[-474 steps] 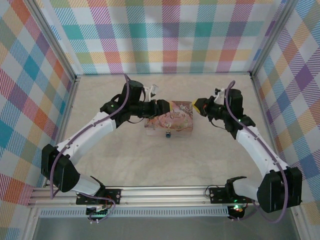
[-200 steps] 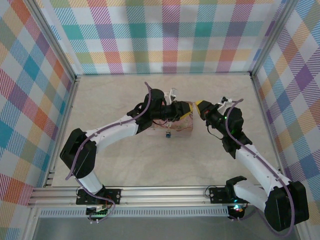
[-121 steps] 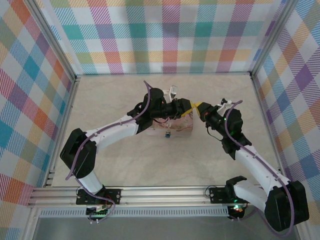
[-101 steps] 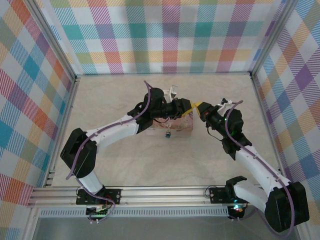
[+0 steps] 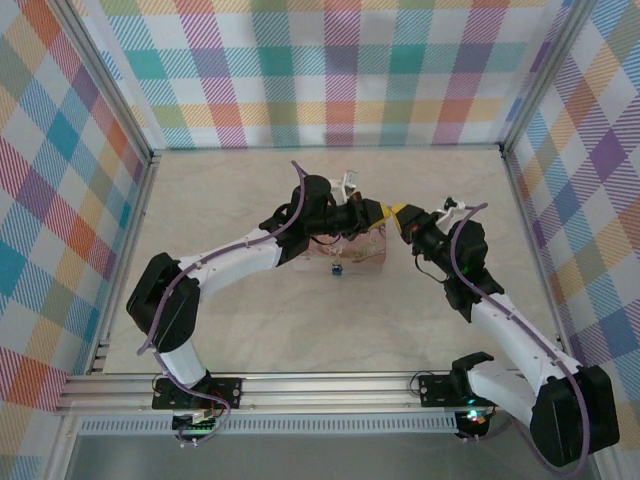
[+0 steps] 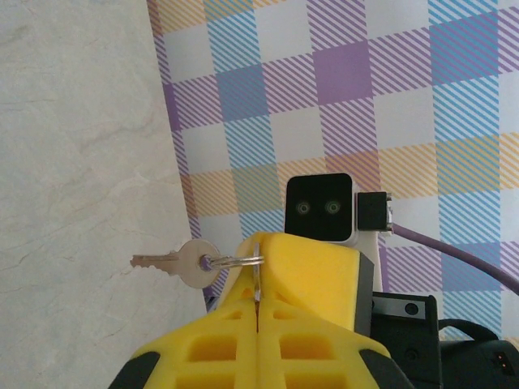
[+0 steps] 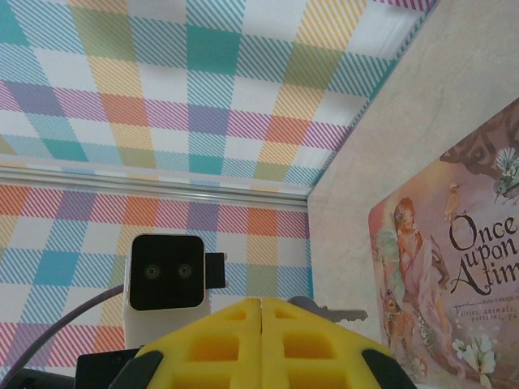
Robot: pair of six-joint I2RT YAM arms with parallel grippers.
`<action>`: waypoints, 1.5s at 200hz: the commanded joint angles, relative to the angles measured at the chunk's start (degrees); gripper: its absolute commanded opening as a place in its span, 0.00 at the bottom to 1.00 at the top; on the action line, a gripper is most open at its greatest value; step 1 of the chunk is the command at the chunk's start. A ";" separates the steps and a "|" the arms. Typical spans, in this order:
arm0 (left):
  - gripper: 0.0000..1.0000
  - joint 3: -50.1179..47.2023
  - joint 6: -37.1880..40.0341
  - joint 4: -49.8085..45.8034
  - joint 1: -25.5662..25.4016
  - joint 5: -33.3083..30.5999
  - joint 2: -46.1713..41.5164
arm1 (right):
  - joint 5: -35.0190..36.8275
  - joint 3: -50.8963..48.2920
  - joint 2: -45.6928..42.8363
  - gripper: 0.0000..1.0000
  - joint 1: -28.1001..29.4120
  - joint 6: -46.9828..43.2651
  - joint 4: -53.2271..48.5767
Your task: Unlock a padlock with a key
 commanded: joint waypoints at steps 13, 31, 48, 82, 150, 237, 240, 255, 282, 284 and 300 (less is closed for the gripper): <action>0.00 2.47 5.74 -5.59 -0.70 0.51 -2.51 | 0.85 -0.70 -3.60 0.37 0.24 -4.66 -5.39; 0.00 3.05 9.25 -11.98 0.11 1.59 -3.94 | 1.92 -0.55 -6.26 0.52 -0.46 -8.09 -11.68; 0.00 6.18 14.62 -22.89 1.10 3.46 -4.15 | 2.44 0.84 -8.46 0.57 -1.76 -12.52 -19.09; 0.00 17.10 29.03 -51.11 2.30 5.33 -1.56 | 4.69 3.54 -9.74 0.60 -4.16 -20.18 -30.09; 0.00 34.99 55.42 -89.15 1.07 -0.22 4.48 | 0.08 7.64 -5.57 0.62 -5.67 -32.36 -38.17; 0.00 40.67 65.23 -102.17 -2.29 -20.18 4.78 | -29.91 6.10 4.03 0.44 -5.67 -34.62 -18.88; 0.00 40.86 65.60 -101.71 -2.27 -19.17 4.47 | -30.75 5.96 4.36 0.44 -5.56 -34.45 -17.82; 0.00 41.09 67.44 -99.68 -2.28 -13.00 3.00 | -35.86 4.88 5.41 0.43 -5.24 -33.59 -11.75; 0.00 41.11 69.51 -96.80 -2.29 -5.36 1.34 | -40.22 4.22 5.66 0.40 -3.69 -34.81 -4.47; 0.00 41.09 69.61 -96.63 -2.27 -4.98 1.30 | -40.17 4.15 5.51 0.40 -3.59 -35.13 -4.23; 0.00 41.16 70.06 -95.91 -2.27 -2.77 1.10 | -39.83 2.96 4.27 0.40 -3.34 -36.31 -1.02</action>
